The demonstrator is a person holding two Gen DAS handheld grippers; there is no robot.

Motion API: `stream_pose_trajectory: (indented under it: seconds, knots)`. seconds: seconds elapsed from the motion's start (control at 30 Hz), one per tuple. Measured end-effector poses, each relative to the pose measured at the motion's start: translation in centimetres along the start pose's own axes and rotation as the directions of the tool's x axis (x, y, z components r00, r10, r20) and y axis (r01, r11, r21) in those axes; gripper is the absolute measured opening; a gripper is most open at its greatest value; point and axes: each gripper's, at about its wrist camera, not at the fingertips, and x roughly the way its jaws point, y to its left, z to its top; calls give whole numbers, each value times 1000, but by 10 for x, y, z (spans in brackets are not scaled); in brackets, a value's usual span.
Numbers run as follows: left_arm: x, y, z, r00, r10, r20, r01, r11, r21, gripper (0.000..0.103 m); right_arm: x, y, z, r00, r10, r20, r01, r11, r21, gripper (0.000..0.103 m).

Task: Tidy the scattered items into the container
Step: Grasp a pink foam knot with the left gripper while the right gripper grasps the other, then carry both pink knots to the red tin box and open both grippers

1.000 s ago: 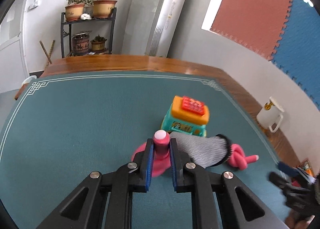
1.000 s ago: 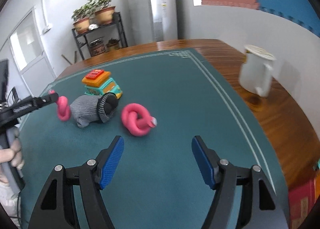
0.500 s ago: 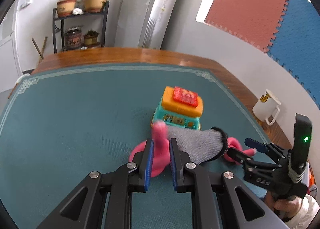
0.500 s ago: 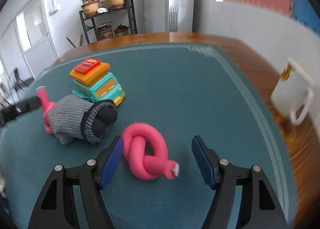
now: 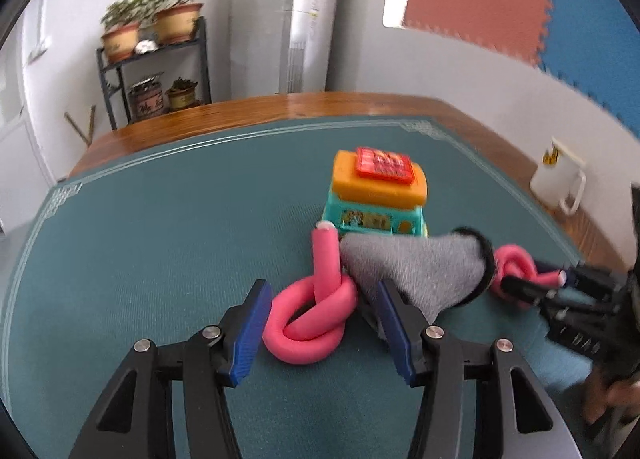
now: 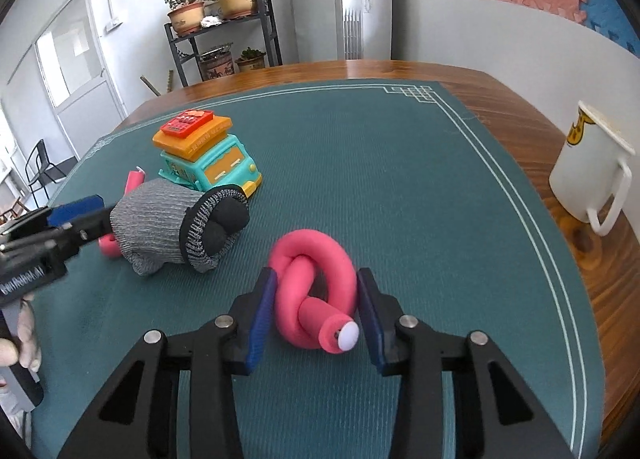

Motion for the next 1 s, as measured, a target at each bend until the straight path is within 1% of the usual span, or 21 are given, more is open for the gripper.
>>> stream_pose_trajectory:
  seconds: [0.07, 0.17, 0.3, 0.33, 0.37, 0.4, 0.47, 0.57, 0.63, 0.77, 1.0]
  knots:
    - [7, -1, -3, 1000, 6, -28, -5, 1000, 21, 56, -1, -2, -1, 1000, 5, -1, -5, 1000, 4, 44]
    - [15, 2, -7, 998, 35, -43, -33, 999, 37, 56, -1, -4, -1, 1000, 12, -3, -12, 1000, 9, 44]
    - [19, 11, -7, 999, 18, -48, -18, 1000, -8, 56, 1, -8, 0, 1000, 12, -3, -12, 1000, 6, 44]
    - [20, 13, -8, 999, 7, -50, -8, 1000, -21, 52, 1, -8, 0, 1000, 9, -2, -9, 1000, 5, 44]
    - [21, 15, -8, 999, -5, -52, 3, 999, -36, 34, 1, -7, 0, 1000, 6, -1, -6, 1000, 5, 44]
    - [21, 18, -8, 998, -21, -54, 18, 998, -57, 24, 0, -6, 0, 1000, 3, 1, -3, 1000, 4, 44]
    - [20, 23, -8, 998, -43, -48, 38, 995, -94, 23, -1, -5, 0, 1000, -3, 8, 3, 1000, 5, 44]
    - [4, 26, -7, 999, -44, 2, 44, 992, -114, 19, -5, -5, -1, 1000, -10, 22, 10, 1000, 7, 43]
    - [-5, 23, -5, 998, -47, 34, 51, 992, -114, 18, -9, -3, -2, 1000, -14, 28, 14, 1000, 6, 43]
    - [-17, 14, 0, 996, -66, 66, 72, 992, -100, 18, -22, 1, -5, 999, -16, 44, 16, 1000, 2, 43]
    - [-39, 6, 9, 989, -100, 107, 110, 990, -90, 18, -65, -2, -22, 996, -10, 93, 6, 999, 39, 43]
